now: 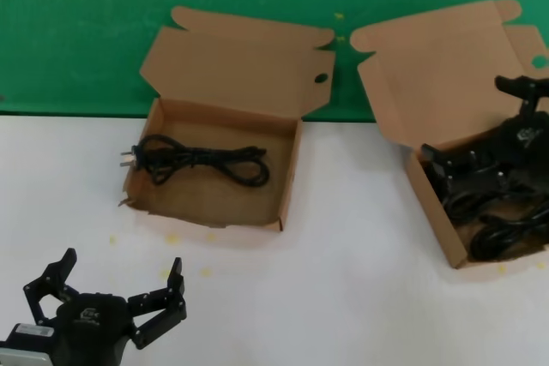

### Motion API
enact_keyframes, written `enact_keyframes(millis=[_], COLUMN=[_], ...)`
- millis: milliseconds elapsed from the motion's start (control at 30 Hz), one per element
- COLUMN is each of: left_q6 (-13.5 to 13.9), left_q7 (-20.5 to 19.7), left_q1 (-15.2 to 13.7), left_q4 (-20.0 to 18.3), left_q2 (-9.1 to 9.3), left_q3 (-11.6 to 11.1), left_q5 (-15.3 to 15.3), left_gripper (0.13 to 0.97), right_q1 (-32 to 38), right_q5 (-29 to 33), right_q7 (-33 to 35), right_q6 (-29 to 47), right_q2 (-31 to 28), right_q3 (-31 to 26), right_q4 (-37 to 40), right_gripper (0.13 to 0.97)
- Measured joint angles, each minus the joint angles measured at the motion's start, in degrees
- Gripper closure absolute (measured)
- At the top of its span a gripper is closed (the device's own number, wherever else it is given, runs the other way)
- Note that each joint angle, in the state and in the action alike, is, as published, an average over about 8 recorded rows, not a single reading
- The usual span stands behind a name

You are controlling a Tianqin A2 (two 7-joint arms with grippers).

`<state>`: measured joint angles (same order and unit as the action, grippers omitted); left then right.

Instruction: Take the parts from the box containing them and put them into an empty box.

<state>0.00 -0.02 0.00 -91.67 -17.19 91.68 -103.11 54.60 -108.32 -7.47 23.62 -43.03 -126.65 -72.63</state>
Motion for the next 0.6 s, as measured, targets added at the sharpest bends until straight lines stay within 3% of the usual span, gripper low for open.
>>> enact_keyframes(millis=[200, 600], left_q6=[0.0, 0.0], left_q7=[0.0, 0.0], left_q1=[0.0, 0.0], left_q4=[0.0, 0.0], left_q2=[0.00, 0.00], left_q3=[0.0, 0.0], left_q5=[0.0, 0.0], left_gripper=[0.132, 0.132], right_q1=[-2.1, -8.8], right_q5=[-1.2, -0.4], right_q7=[0.1, 1.0], right_q6=[-1.7, -4.5], right_q2=[-1.1, 2.4], right_q3=[0.6, 5.0], right_q4=[-1.6, -3.9], right_gripper=[0.133, 0.129])
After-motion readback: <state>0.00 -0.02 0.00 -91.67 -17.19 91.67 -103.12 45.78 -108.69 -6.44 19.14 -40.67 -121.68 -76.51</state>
